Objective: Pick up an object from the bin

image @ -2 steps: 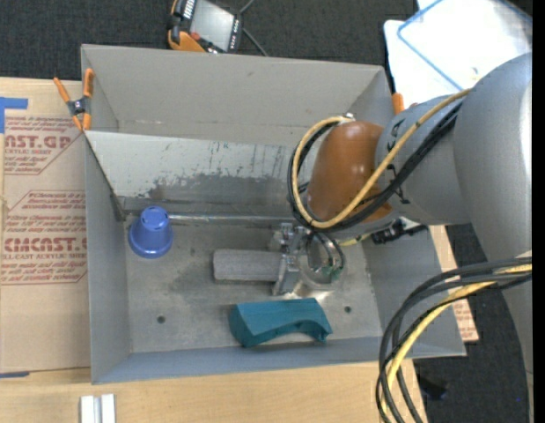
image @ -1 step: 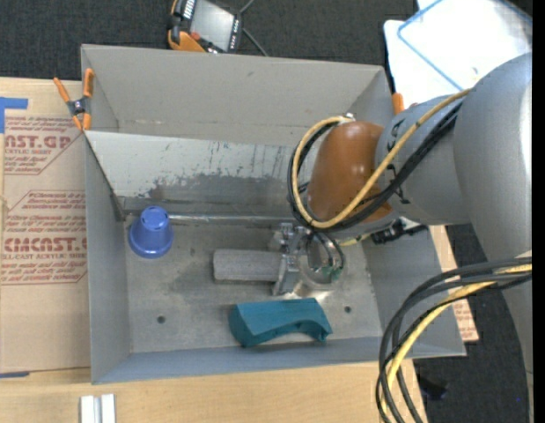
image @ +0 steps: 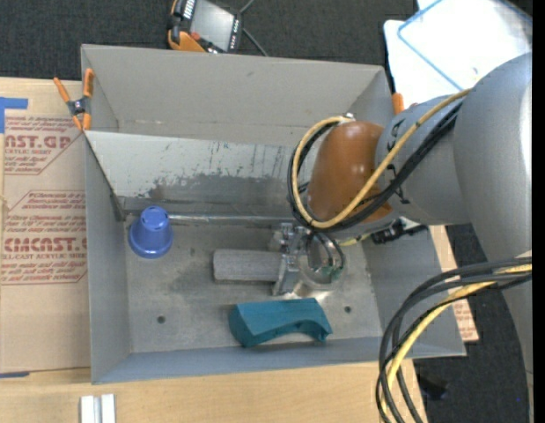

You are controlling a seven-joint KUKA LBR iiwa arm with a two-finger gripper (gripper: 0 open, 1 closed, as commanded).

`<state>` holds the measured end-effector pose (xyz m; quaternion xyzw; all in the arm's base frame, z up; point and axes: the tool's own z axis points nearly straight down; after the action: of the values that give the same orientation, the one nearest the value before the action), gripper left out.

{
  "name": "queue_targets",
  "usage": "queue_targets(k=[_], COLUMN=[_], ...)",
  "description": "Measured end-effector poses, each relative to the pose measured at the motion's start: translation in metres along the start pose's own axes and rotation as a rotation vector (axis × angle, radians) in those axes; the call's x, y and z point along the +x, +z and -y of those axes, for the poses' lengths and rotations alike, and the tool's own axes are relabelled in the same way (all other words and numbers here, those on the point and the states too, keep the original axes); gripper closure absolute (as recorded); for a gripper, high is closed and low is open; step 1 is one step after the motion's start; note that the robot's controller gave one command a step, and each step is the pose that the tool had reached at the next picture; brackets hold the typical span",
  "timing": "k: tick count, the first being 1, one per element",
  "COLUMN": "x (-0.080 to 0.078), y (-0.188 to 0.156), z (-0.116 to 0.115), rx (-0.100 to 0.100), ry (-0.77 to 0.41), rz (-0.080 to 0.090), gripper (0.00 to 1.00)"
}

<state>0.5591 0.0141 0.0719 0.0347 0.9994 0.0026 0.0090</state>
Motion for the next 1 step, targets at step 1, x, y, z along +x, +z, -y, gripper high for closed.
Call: queue_targets(k=[1], x=[0.0], y=[0.0], z=[0.0], rx=[0.0], ry=[0.0], rz=[0.0], gripper=[1.0])
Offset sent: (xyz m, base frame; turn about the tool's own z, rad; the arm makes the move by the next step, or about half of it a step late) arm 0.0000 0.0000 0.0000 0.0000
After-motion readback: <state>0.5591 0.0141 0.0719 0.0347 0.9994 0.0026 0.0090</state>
